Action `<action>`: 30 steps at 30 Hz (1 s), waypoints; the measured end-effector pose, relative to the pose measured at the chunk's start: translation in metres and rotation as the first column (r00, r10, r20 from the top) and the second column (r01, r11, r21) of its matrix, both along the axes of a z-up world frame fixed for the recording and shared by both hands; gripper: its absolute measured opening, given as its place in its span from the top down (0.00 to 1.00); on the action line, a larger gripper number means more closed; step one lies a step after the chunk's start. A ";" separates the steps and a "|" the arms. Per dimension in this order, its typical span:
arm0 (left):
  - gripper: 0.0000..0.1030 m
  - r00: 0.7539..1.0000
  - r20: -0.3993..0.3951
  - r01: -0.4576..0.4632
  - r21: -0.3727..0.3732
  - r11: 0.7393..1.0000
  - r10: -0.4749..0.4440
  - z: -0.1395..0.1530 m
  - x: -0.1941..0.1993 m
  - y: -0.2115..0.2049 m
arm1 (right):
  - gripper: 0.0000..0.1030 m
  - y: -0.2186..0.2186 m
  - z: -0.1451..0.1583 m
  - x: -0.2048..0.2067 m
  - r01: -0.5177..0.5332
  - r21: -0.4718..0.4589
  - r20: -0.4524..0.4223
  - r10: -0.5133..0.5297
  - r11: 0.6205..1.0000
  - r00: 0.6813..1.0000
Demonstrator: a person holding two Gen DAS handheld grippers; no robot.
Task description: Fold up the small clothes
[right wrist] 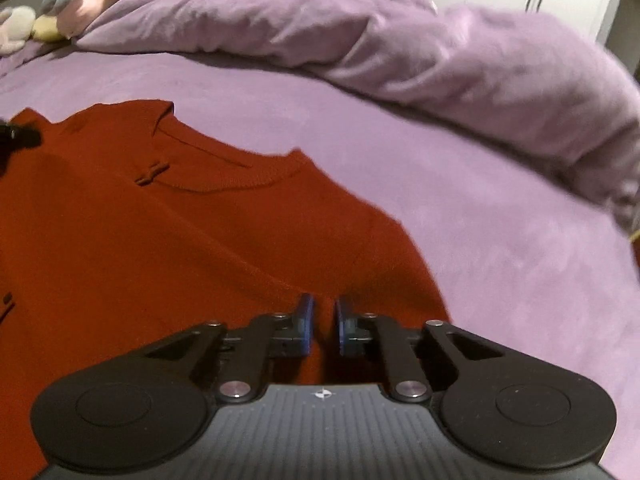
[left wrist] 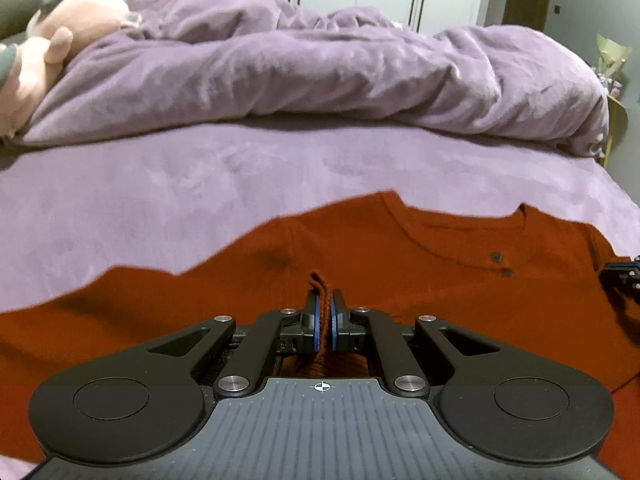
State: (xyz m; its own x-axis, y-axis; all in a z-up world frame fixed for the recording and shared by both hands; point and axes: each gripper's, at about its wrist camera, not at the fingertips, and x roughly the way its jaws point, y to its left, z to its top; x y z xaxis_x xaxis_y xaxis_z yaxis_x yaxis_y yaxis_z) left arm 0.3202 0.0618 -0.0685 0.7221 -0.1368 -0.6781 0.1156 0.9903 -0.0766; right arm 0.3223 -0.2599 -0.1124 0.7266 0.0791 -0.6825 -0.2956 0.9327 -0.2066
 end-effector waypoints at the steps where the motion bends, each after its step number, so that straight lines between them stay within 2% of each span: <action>1: 0.94 1.000 0.012 -0.005 0.002 1.000 0.005 0.003 0.001 0.000 | 0.94 0.001 0.002 -0.001 -0.002 -0.010 0.010 0.002 1.000 1.000; 3: 0.94 0.999 0.038 -0.021 0.001 1.000 0.021 0.009 0.003 -0.001 | 0.95 0.003 0.009 -0.003 0.006 -0.029 0.055 -0.005 1.000 0.998; 6: 0.94 0.996 0.063 -0.067 -0.020 0.998 0.068 0.015 0.007 0.001 | 0.95 0.002 0.026 -0.001 0.060 0.013 0.144 -0.061 0.998 0.988; 7: 0.94 0.995 0.058 -0.081 -0.028 0.996 0.082 0.014 0.010 0.000 | 0.95 0.002 0.029 0.003 0.083 0.028 0.152 -0.086 0.996 0.985; 8: 0.94 0.995 0.042 -0.085 -0.025 0.996 0.086 0.010 0.014 -0.001 | 1.00 0.002 0.028 0.007 0.114 0.027 0.163 -0.117 0.993 0.980; 10: 0.93 0.997 -0.012 -0.077 0.000 0.997 0.077 0.000 0.021 -0.005 | 1.00 0.003 0.021 0.016 0.206 -0.006 0.154 -0.203 0.978 0.967; 12: 0.93 0.996 -0.039 -0.078 0.021 0.997 0.079 -0.007 0.023 -0.005 | 1.00 -0.003 0.021 0.012 0.260 0.067 0.098 -0.265 0.963 0.959; 14: 0.93 0.997 -0.033 -0.069 0.012 0.998 0.070 -0.008 0.021 0.000 | 0.99 -0.008 0.032 -0.012 0.289 0.217 0.062 -0.308 0.933 0.949; 16: 0.92 0.997 -0.029 -0.075 0.001 0.997 0.075 -0.009 0.021 0.004 | 0.94 -0.018 0.039 -0.046 0.282 0.459 -0.015 -0.310 0.843 0.951; 17: 0.92 0.996 -0.033 -0.084 -0.002 0.996 0.084 -0.010 0.022 0.005 | 0.83 -0.022 0.036 -0.064 0.272 0.571 -0.054 -0.296 0.774 0.954; 18: 0.93 0.995 -0.038 -0.090 -0.008 0.996 0.089 -0.011 0.023 0.005 | 0.74 -0.024 0.030 -0.079 0.281 0.645 -0.092 -0.292 0.711 0.952; 19: 0.93 0.994 -0.046 -0.098 -0.014 0.995 0.097 -0.012 0.023 0.005 | 0.54 -0.024 0.020 -0.092 0.316 0.676 -0.140 -0.305 0.665 0.942; 20: 0.93 0.993 -0.051 -0.104 -0.015 0.994 0.103 -0.012 0.024 0.004 | 0.47 -0.023 0.011 -0.102 0.360 0.680 -0.175 -0.335 0.639 0.926; 22: 0.93 0.993 -0.055 -0.106 -0.016 0.994 0.105 -0.011 0.022 0.003 | 0.49 -0.024 -0.007 -0.113 0.446 0.675 -0.245 -0.392 0.588 0.887; 25: 0.92 0.992 -0.064 -0.104 -0.001 0.995 0.104 -0.008 0.020 0.000 | 0.49 -0.030 -0.019 -0.121 0.493 0.742 -0.288 -0.449 0.454 0.846; 27: 0.92 0.993 -0.064 -0.102 -0.005 0.995 0.102 -0.006 0.018 -0.001 | 0.49 -0.032 -0.019 -0.124 0.519 0.764 -0.325 -0.467 0.383 0.822; 28: 0.92 0.993 -0.067 -0.100 -0.008 0.995 0.099 -0.005 0.017 -0.001 | 0.49 -0.031 -0.020 -0.127 0.523 0.773 -0.335 -0.470 0.359 0.817; 30: 0.92 0.993 -0.067 -0.099 -0.006 0.995 0.098 -0.006 0.018 0.000 | 0.49 -0.026 -0.024 -0.135 0.536 0.767 -0.347 -0.474 0.352 0.809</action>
State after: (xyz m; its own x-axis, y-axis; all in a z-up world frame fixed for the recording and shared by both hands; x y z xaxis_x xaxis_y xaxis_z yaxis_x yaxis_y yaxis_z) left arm 0.3380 0.0613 -0.0745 0.6855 -0.0739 -0.7244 0.0116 0.9958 -0.0907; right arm 0.1868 -0.2855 -0.1360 0.7950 0.2340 -0.5596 0.3106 0.6354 0.7070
